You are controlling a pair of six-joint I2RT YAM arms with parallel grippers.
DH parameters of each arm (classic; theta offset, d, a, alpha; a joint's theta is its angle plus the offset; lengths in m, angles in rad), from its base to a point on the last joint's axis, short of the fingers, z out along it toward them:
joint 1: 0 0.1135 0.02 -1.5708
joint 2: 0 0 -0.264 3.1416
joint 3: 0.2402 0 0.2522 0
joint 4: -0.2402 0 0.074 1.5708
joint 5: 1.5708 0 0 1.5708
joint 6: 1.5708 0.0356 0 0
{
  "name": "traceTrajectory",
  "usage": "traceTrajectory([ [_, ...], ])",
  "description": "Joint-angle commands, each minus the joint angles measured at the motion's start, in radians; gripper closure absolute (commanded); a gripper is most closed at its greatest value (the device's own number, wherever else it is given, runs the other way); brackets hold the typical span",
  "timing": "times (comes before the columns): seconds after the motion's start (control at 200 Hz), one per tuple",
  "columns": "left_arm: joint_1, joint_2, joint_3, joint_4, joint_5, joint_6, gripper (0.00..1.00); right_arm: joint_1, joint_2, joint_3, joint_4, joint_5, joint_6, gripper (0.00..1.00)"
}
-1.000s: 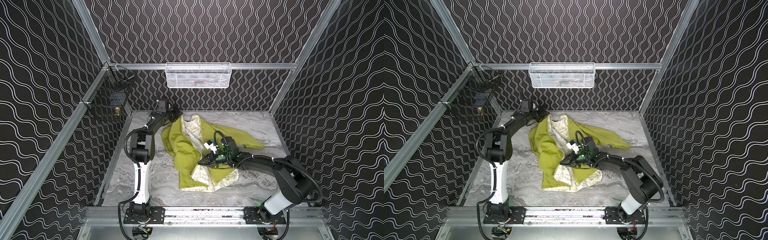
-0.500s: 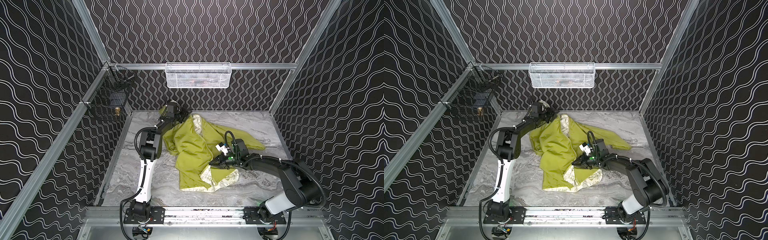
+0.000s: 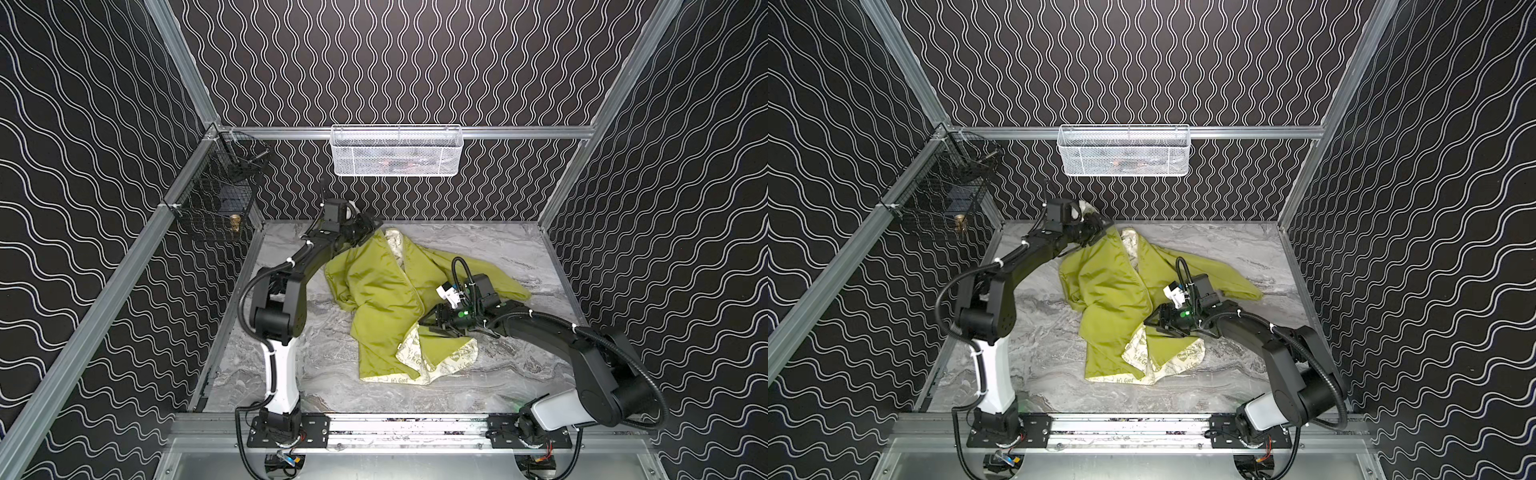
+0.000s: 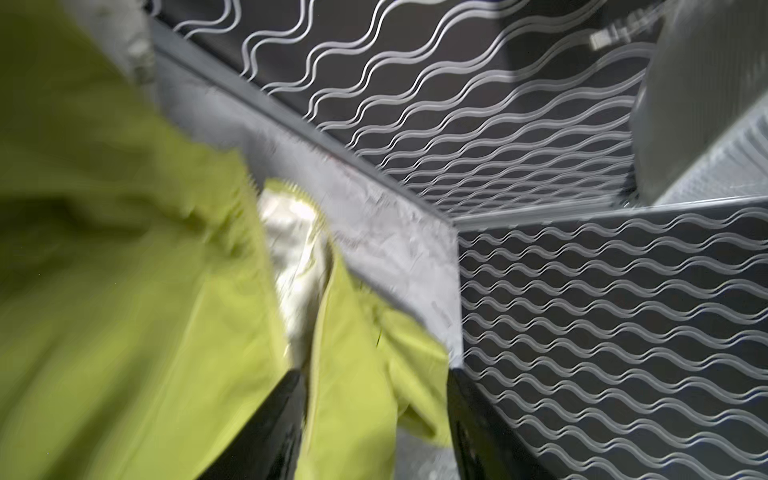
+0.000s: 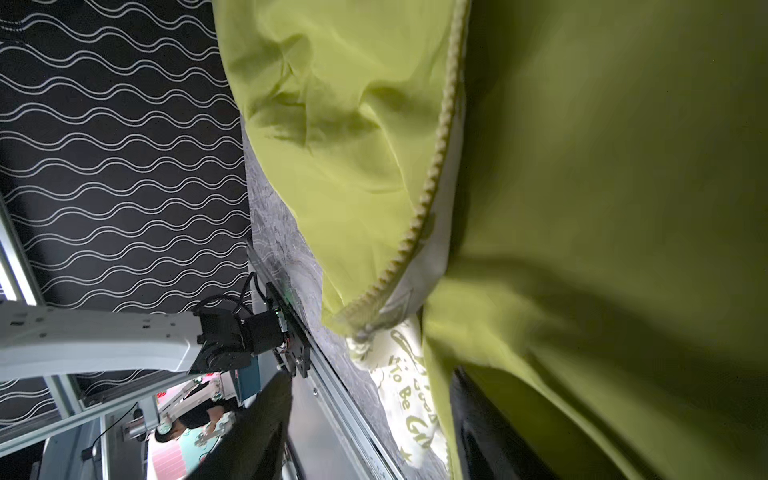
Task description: Zip up the jacket
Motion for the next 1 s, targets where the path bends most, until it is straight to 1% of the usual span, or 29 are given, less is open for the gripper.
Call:
traceTrajectory([
  [0.0,-0.008,-0.14,-0.103,-0.181,-0.085,0.18,0.41,0.001,-0.039,0.045,-0.144,0.128,-0.034,0.38],
  [0.13,-0.023,-0.333,-0.269,-0.325,-0.165,0.292,0.39,0.001,-0.073,0.108,-0.278,0.272,-0.053,0.39],
  [0.19,-0.025,-0.418,-0.355,-0.364,-0.186,0.315,0.37,0.0,-0.084,0.133,-0.329,0.34,-0.059,0.38],
  [0.265,-0.038,-0.511,-0.466,-0.385,-0.178,0.316,0.36,0.0,-0.09,0.157,-0.383,0.427,-0.059,0.35],
  [0.325,-0.069,-0.575,-0.538,-0.407,-0.192,0.316,0.36,0.001,-0.096,0.165,-0.404,0.477,-0.06,0.31],
  [0.395,-0.112,-0.641,-0.627,-0.408,-0.204,0.295,0.35,0.001,-0.093,0.159,-0.409,0.497,-0.059,0.28],
  [0.5,-0.176,-0.716,-0.74,-0.388,-0.214,0.244,0.35,0.0,-0.077,0.142,-0.42,0.535,-0.058,0.26],
  [0.575,-0.206,-0.739,-0.801,-0.376,-0.241,0.224,0.35,0.0,-0.062,0.127,-0.425,0.562,-0.058,0.25],
  [0.696,-0.218,-0.742,-0.861,-0.353,-0.261,0.212,0.35,0.001,-0.042,0.097,-0.425,0.612,-0.053,0.25],
  [0.866,-0.238,-0.697,-0.881,-0.306,-0.258,0.211,0.35,0.001,-0.006,0.057,-0.389,0.615,-0.041,0.25],
  [0.991,-0.255,-0.661,-0.895,-0.261,-0.25,0.2,0.36,0.001,0.018,0.035,-0.346,0.588,-0.026,0.25],
])
